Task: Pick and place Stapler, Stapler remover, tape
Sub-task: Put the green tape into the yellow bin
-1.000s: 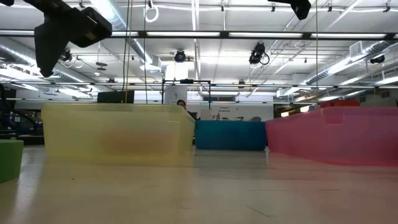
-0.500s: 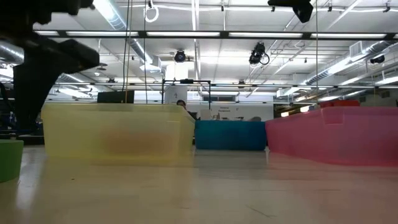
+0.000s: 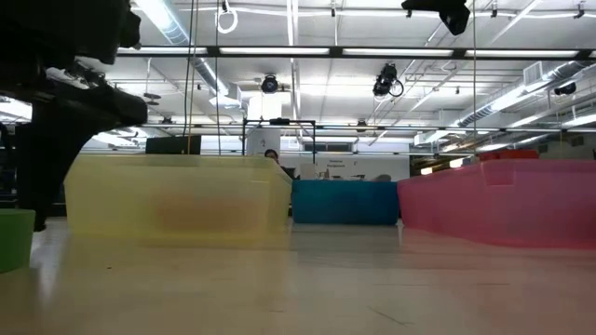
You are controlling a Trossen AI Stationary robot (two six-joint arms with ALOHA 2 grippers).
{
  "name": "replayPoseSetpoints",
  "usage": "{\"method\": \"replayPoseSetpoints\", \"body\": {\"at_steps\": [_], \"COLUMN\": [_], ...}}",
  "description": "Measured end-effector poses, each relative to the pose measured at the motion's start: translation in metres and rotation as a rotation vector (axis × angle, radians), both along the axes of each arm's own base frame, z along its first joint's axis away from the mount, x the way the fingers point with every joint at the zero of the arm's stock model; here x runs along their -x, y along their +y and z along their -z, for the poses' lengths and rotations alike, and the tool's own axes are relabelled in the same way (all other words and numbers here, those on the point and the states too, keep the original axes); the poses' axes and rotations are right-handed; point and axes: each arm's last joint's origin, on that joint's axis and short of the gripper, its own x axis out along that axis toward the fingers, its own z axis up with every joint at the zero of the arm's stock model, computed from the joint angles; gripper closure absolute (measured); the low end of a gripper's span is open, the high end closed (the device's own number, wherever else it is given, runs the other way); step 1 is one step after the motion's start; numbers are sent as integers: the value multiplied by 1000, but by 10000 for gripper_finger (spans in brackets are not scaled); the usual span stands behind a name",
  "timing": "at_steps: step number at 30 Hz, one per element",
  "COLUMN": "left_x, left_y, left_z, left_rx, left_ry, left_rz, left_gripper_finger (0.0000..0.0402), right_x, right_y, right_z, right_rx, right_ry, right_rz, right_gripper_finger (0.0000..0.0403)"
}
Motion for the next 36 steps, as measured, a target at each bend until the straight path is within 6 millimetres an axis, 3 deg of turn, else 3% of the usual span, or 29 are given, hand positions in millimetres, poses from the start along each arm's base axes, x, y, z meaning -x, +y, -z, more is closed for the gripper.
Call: {"method": "replayPoseSetpoints", "body": {"at_steps": [22, 29, 36], "left_x": [-6, -4, -3], "left_y": [7, 8, 20], "left_z": [4, 2, -17], "left_rx": [21, 15, 26], "left_ry": [34, 41, 26], "left_rz": [-23, -25, -50], "left_gripper_finger": [279, 303, 304], "right_x": [1, 1, 1], "right_y": [0, 0, 0], "right_z": [2, 2, 2], "right_rx": [1, 1, 0], "right_ry": [22, 22, 21], "right_rz": [0, 0, 0], "right_gripper_finger": [241, 241, 241]}}
